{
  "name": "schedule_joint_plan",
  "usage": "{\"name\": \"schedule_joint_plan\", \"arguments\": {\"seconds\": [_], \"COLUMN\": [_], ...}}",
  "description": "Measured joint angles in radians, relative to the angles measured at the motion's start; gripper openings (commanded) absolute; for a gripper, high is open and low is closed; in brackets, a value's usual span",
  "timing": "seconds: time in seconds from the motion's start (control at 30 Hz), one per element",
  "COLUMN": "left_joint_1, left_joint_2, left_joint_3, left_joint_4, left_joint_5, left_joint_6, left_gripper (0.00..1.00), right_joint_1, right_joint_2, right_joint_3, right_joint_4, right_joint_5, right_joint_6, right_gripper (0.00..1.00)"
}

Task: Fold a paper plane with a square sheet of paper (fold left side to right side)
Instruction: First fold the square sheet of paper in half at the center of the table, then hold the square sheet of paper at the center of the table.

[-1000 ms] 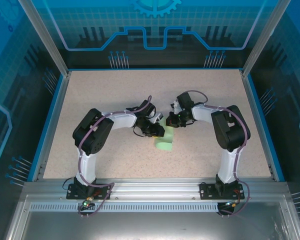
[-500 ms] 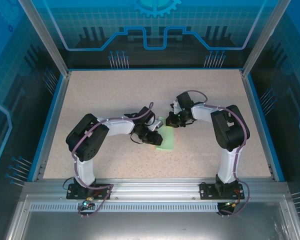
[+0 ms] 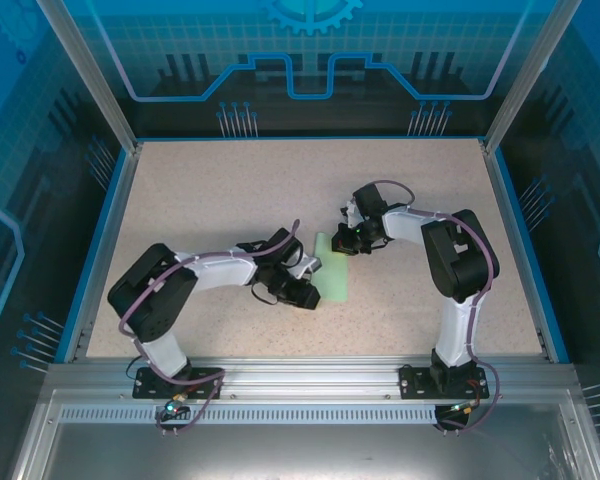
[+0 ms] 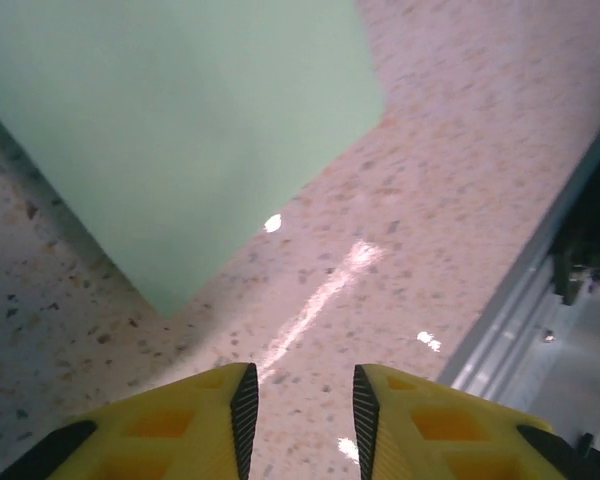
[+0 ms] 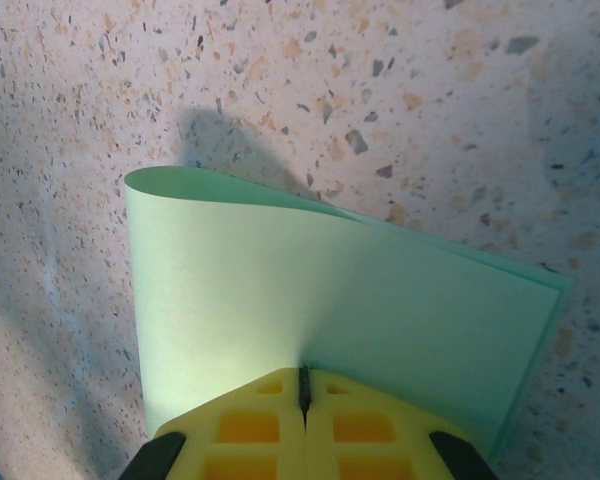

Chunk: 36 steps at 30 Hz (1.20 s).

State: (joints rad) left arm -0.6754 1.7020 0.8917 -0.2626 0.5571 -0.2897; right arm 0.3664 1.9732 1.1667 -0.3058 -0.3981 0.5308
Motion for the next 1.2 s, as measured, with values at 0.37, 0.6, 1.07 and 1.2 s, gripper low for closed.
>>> {"name": "schedule_joint_plan", "arguments": {"seconds": [0.37, 0.6, 1.07, 1.2], "left_joint_1": [0.152, 0.158, 0.158, 0.158], "left_joint_2": [0.105, 0.288, 0.377, 0.377], "left_joint_3": [0.213, 0.369, 0.419, 0.419], "left_joint_4": [0.034, 0.037, 0.032, 0.033], "left_joint_5": [0.024, 0.020, 0.008, 0.005], "left_joint_6": [-0.026, -0.026, -0.036, -0.049], "left_gripper": [0.35, 0.35, 0.35, 0.35], "right_joint_1": [0.001, 0.002, -0.002, -0.019], "right_joint_2": [-0.011, -0.011, -0.158, -0.284], "right_joint_3": [-0.009, -0.007, -0.045, -0.116], "right_joint_4": [0.023, 0.022, 0.017, 0.019], "right_joint_5": [0.013, 0.014, 0.044, 0.049], "right_joint_6": [-0.012, -0.016, -0.043, -0.058], "right_gripper": [0.00, 0.00, 0.30, 0.33]}}
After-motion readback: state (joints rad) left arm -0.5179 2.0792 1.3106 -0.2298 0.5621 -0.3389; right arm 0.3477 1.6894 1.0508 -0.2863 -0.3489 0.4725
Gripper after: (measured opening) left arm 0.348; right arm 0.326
